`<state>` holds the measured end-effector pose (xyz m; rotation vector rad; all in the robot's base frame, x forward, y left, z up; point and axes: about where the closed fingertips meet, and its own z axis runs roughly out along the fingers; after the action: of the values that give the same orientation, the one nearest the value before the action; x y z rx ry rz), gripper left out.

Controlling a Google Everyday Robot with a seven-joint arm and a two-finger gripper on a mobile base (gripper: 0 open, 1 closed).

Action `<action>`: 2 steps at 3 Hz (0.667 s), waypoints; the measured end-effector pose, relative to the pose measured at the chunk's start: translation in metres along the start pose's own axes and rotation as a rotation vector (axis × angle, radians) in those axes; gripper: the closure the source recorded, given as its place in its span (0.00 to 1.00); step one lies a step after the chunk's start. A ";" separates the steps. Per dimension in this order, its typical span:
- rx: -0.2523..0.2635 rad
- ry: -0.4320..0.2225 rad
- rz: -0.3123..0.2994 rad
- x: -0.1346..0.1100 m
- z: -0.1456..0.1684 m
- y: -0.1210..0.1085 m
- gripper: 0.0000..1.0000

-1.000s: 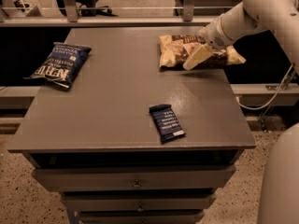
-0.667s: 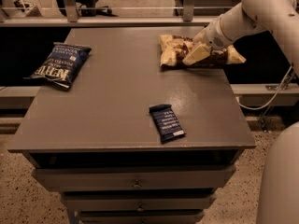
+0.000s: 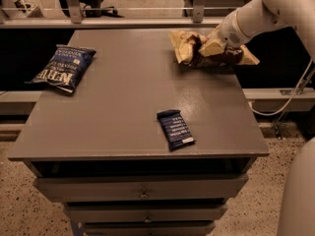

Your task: Move brown chip bag near blue chip bag

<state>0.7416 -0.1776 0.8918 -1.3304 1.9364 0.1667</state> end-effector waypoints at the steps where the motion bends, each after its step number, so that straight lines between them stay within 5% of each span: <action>1: 0.045 -0.067 -0.081 -0.043 -0.045 -0.002 1.00; 2: 0.045 -0.067 -0.081 -0.043 -0.045 -0.002 1.00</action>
Offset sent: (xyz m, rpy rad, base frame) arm -0.0123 0.0069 0.0501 0.0086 -0.0857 0.0385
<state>0.7269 -0.1687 0.9518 -1.3541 1.8175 0.1258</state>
